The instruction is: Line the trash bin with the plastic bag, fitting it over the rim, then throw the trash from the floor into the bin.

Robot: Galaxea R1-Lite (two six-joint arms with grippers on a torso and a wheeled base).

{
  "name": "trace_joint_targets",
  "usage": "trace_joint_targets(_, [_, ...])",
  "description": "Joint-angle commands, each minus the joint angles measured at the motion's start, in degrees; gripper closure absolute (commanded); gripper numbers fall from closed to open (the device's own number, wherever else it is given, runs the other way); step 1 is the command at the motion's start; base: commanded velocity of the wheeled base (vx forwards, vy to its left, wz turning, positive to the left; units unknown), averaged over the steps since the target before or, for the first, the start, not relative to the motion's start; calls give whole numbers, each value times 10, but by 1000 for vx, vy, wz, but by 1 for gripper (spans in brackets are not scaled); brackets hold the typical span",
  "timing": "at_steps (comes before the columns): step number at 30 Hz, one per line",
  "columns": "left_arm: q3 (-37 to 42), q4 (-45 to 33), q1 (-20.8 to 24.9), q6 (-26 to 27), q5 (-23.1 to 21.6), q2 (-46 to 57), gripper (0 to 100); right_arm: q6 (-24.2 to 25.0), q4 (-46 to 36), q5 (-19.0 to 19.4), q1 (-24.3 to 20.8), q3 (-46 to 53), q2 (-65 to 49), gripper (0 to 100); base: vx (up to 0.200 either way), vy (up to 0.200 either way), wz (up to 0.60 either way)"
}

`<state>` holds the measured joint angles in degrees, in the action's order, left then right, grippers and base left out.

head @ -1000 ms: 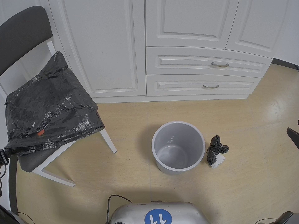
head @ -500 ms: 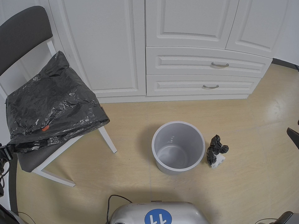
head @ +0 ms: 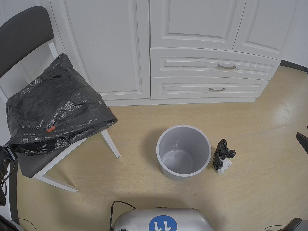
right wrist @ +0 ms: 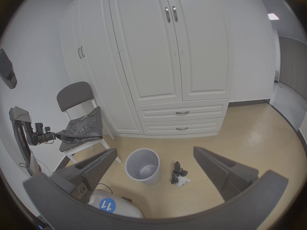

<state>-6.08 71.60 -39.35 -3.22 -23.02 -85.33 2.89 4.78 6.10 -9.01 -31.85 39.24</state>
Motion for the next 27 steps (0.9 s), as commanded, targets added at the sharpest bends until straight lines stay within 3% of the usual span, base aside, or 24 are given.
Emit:
trace_joint_targets(1, [-30,-23,180,-80,10,155,100,-3,3,-1,0,-6,10,0,0,0,0])
trace_joint_targets(5, [-62,-90,281,-84,54,196,100,-6,25,-4,-16,-29,53,0,0,0,0])
trace_joint_targets(6, [-64,-95,289,-85,58,199,100,-5,27,-4,-18,-31,58,0,0,0,0])
trace_joint_targets(8, [-75,-129,356,-86,86,222,100,0,44,-4,-33,-41,89,0,0,0,0])
trace_joint_targets(10, [-78,-137,376,-86,96,230,100,1,51,-5,-38,-42,99,0,0,0,0])
trace_joint_targets(13, [-114,-161,471,-89,142,250,100,2,88,-5,-60,-41,136,0,0,0,0])
trace_joint_targets(16, [-145,-166,524,-102,183,250,100,4,98,-11,-84,-41,154,0,0,0,0])
trace_joint_targets(18, [-162,-168,549,-108,202,249,100,6,99,-24,-107,-41,162,0,0,0,0])
trace_joint_targets(23, [-188,-161,627,-115,282,253,100,8,104,-146,-230,-26,196,0,0,0,0])
trace_joint_targets(27, [-201,-161,660,-115,315,260,100,12,152,-162,-286,-6,209,0,0,0,0])
